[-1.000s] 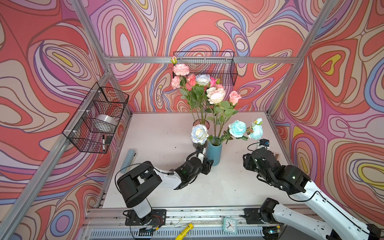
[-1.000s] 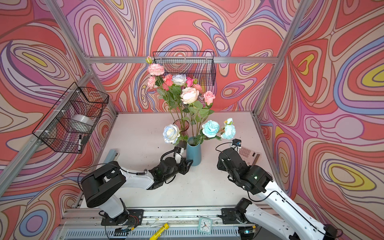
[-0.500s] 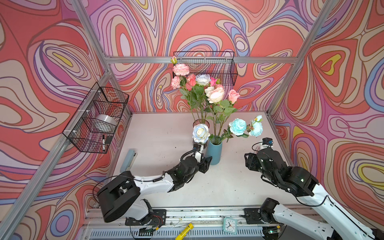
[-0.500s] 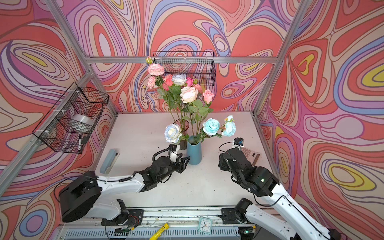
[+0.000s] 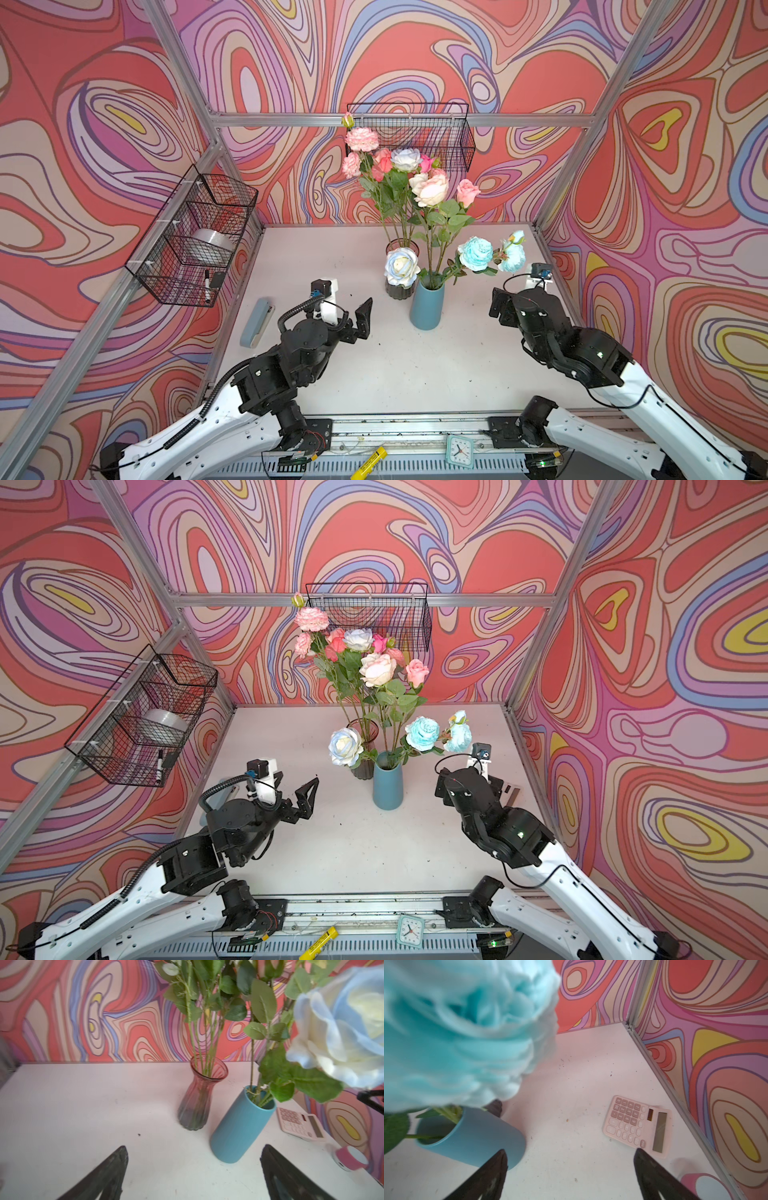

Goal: Arrange flowers in a vase
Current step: Reset both arms

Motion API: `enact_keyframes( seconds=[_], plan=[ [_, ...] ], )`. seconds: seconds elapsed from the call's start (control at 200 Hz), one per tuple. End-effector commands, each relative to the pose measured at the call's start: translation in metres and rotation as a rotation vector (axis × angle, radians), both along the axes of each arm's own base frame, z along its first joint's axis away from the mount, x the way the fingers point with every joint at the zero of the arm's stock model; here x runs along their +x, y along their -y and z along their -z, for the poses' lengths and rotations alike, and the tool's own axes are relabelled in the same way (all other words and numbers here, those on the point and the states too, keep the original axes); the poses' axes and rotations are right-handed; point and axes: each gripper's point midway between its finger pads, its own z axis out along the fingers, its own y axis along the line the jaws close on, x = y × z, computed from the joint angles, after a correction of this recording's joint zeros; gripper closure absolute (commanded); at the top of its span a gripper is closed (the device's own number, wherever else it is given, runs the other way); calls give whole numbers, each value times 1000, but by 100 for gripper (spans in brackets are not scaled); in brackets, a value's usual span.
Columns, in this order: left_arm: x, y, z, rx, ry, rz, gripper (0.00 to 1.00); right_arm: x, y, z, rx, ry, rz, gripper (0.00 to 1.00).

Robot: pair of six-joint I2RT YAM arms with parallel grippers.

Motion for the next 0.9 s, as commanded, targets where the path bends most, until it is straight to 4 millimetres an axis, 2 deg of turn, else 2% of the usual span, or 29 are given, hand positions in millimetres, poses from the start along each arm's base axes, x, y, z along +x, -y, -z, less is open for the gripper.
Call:
enact_keyframes(
  seconds=[0.0, 0.135, 0.185, 0.21, 0.27, 0.34, 0.426, 0.496, 0.576, 0.636, 0.761, 0.896],
  plan=[
    [-3, -34, 34, 215, -65, -118, 0, -7, 28, 6, -83, 53, 105, 2],
    [7, -25, 41, 144, 17, -135, 0, -6, 17, 9, -70, 216, -30, 2],
    [11, -18, 39, 120, 108, -119, 0, -7, 19, 7, -44, 299, -27, 2],
    [13, -15, 49, 141, 146, -109, 0, -7, 20, 8, -48, 330, -26, 2],
    [14, -19, 52, 141, 239, -140, 0, -3, 17, 11, -94, 391, -45, 2],
    [18, -51, 60, 127, 293, -312, 0, 5, 7, 16, -174, 431, -86, 2],
    [29, -75, 89, 193, 230, -406, 0, 18, -5, 17, -270, 485, -113, 2],
    [40, -88, 104, 199, 172, -445, 0, 28, -16, 22, -335, 508, -161, 2],
    [53, -106, 117, 230, 164, -522, 0, 49, -20, 33, -381, 452, -208, 2],
    [61, -120, 118, 207, 189, -601, 0, 66, -14, 43, -360, 409, -225, 2],
    [84, -119, 112, 302, 216, -604, 0, 92, 4, 57, -231, 384, -213, 2],
    [101, -141, 139, 373, 173, -648, 0, 118, 14, 85, -229, 334, -199, 2]
  ],
)
